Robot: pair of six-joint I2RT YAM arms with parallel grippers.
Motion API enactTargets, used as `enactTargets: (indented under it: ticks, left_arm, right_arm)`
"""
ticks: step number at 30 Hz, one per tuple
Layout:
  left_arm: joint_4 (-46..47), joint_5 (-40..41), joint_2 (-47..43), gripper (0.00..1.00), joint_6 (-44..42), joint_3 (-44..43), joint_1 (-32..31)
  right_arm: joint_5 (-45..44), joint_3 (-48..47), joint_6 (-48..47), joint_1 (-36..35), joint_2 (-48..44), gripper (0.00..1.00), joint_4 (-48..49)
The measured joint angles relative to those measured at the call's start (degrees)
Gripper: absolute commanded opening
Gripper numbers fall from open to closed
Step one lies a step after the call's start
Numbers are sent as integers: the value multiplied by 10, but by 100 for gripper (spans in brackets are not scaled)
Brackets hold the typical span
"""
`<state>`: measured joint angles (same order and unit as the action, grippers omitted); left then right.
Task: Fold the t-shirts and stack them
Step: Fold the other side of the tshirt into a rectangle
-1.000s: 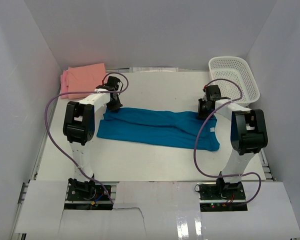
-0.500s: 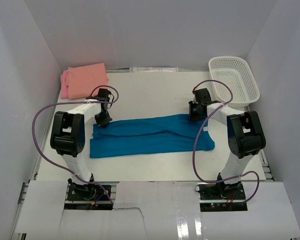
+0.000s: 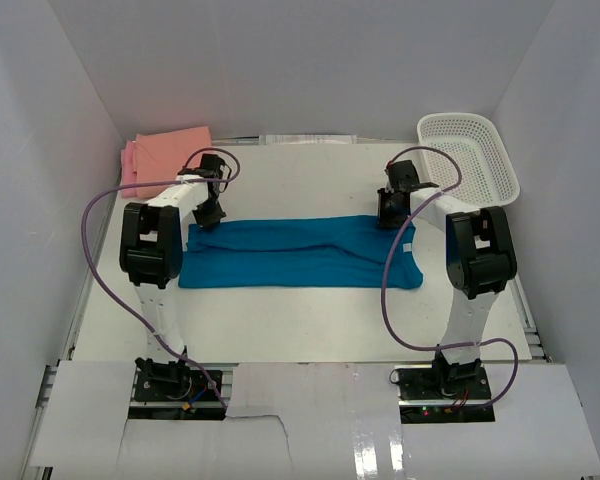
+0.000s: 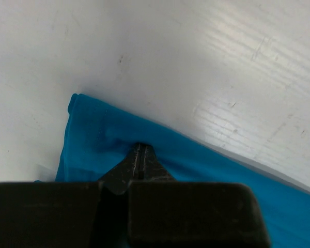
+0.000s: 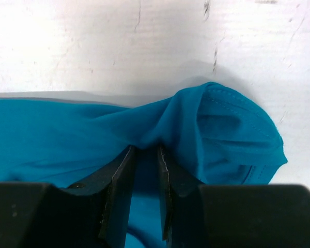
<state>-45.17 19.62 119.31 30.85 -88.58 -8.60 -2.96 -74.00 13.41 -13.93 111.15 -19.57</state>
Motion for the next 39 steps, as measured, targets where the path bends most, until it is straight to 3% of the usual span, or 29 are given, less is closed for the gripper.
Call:
enactTargets:
  ticks: [18,19,22,24,32,39]
  left_arm:
    - [-1,7,6,0,2,-10,0]
    - [-2,7,6,3,2,-12,1]
    - [-14,14,6,52,-3,-21,4]
    - [-20,23,5,72,-2,-35,6]
    - [-35,68,-49,74,-2,-82,-16]
    - [-17,37,-80,74,-24,-181,-152]
  right_arm:
    - [3,-54,-1,44,36,30,-17]
    - [3,-56,-1,46,36,30,-19]
    - [-1,-70,-3,49,36,31,-41]
    - [-5,-88,-4,50,36,31,-58]
    - [0,-101,-12,47,-21,34,-73]
    - [90,-63,-26,7,-96,42,-65]
